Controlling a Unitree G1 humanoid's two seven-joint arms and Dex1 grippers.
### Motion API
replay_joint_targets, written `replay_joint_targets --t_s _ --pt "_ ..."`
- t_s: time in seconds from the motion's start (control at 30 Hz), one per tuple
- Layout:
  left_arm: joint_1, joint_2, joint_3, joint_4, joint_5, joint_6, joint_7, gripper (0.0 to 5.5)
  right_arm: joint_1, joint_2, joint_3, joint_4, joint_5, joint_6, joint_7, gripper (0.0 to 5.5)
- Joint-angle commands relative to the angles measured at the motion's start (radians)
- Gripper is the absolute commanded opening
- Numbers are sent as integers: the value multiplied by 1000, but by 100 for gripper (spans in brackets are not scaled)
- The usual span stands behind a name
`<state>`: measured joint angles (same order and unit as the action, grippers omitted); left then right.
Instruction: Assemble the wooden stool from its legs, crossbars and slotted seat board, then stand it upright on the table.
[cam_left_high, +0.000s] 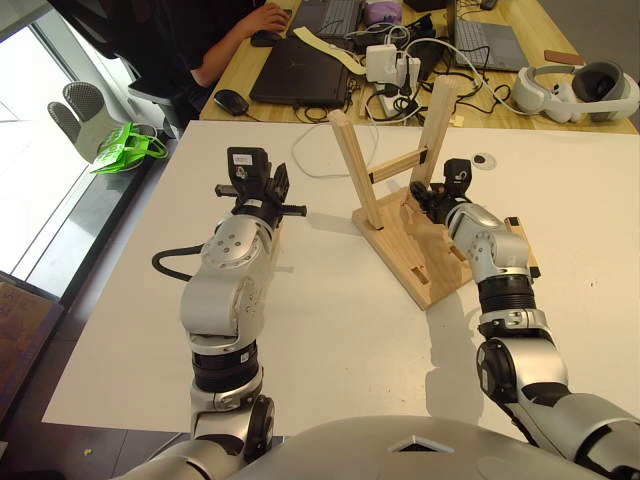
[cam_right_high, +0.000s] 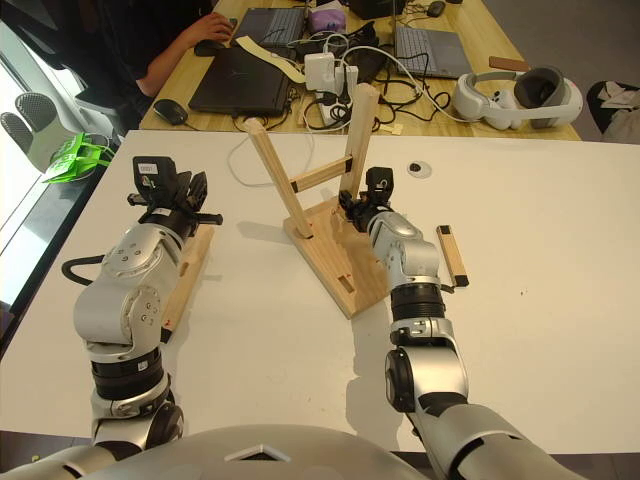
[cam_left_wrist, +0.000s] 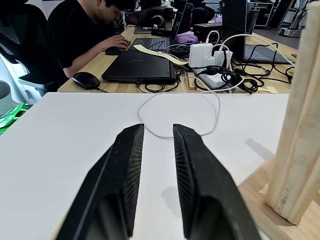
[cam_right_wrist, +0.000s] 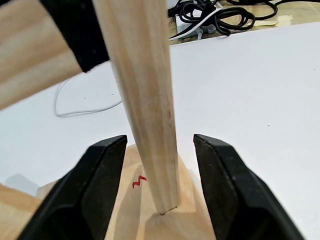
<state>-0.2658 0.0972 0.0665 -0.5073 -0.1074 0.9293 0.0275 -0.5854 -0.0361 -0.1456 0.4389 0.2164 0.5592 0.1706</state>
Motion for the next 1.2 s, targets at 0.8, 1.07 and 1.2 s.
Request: replay_joint_targets --t_s 0.8,1.07,1.2 --pt "47 -17 10 -38 16 -1 32 105 -88 -124 -22 -247 300 388 7 247" --pt "86 22 36 -87 14 28 12 105 60 -671 251 -547 259 417 541 247" --pt "88 68 63 -99 10 56 -12 105 199 -803 302 -656 268 424 674 247"
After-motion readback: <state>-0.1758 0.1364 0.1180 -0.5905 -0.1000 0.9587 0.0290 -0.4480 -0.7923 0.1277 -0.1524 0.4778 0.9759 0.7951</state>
